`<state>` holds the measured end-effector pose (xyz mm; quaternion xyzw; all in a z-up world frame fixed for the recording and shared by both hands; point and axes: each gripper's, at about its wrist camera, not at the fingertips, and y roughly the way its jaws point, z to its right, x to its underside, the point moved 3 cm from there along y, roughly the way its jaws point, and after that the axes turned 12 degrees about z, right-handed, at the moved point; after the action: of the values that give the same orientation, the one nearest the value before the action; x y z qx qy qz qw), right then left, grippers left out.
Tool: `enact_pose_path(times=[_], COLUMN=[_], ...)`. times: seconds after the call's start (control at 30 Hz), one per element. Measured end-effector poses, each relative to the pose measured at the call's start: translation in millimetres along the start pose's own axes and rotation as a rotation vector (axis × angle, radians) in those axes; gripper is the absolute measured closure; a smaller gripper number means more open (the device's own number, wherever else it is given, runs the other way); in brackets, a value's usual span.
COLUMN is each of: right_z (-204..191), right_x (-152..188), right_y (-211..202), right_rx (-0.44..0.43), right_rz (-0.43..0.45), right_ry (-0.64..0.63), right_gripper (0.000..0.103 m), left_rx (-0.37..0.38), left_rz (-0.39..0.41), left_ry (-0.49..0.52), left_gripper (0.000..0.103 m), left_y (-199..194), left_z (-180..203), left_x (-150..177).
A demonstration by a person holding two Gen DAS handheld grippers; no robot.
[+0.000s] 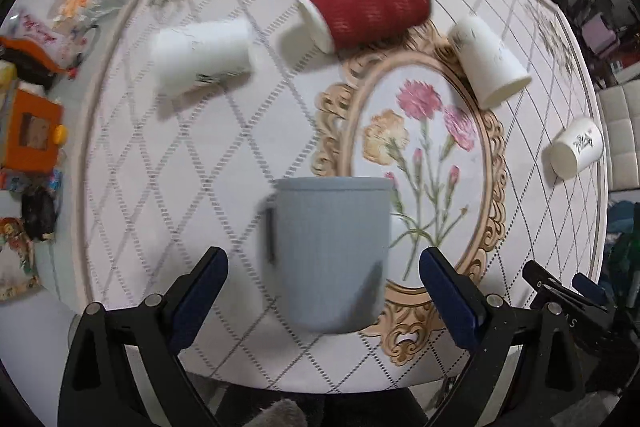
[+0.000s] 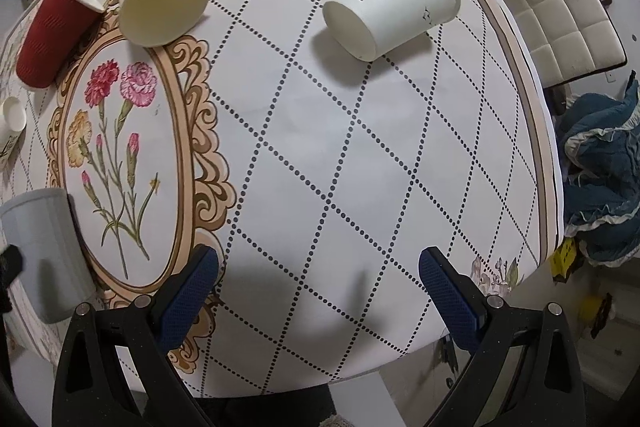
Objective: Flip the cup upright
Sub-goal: 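Grasp the grey cup with the right tool while the left tool releases it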
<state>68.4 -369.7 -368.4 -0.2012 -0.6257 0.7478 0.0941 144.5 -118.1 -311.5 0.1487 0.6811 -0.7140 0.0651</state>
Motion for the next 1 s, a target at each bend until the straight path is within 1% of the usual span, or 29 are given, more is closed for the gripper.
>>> enact_pose_path(times=[0.03, 0.07, 0.13, 0.2, 0.27, 0.33, 0.5, 0.67, 0.77, 0.9, 1.0], right_z=[-2, -5, -12, -21, -34, -48, -86, -130, -151, -172, -190], right_x=[0, 0, 0, 1, 2, 4, 9, 13, 16, 18, 19], right_y=[-1, -3, -7, -11, -17, -22, -37, -52, -57, -60, -59], right_rx=[-0.005, -0.018, -0.033, -0.045, -0.06, -0.075, -0.107, -0.138, -0.162, -0.183, -0.208], right_rz=[0.002, 0.003, 0.003, 0.007, 0.011, 0.015, 0.033, 0.042, 0.038, 0.039, 0.017], right_ry=[-0.004, -0.011, -0.026, -0.046, -0.072, -0.097, -0.158, -0.197, -0.219, -0.235, -0.242], right_gripper=[0.002, 0.002, 0.002, 0.002, 0.002, 0.002, 0.002, 0.002, 0.002, 0.002, 0.002], left_rx=[-0.014, -0.045, -0.092, -0.169, -0.221, -0.251, -0.301, -0.326, -0.339, -0.329, -0.323], left_rz=[0.015, 0.036, 0.057, 0.079, 0.08, 0.065, 0.043, 0.04, 0.052, 0.055, 0.055], left_ry=[-0.008, -0.016, -0.019, -0.027, -0.045, -0.074, -0.121, -0.141, -0.137, -0.136, -0.129], left_gripper=[0.005, 0.005, 0.005, 0.005, 0.005, 0.005, 0.005, 0.005, 0.005, 0.005, 0.005], left_y=[-6, -13, -13, -18, -11, -4, 10, 13, 16, 18, 20], left_z=[-8, -18, -48, -70, -89, -106, -146, -174, -181, -190, -192], left_x=[3, 4, 7, 15, 20, 27, 42, 50, 50, 51, 50])
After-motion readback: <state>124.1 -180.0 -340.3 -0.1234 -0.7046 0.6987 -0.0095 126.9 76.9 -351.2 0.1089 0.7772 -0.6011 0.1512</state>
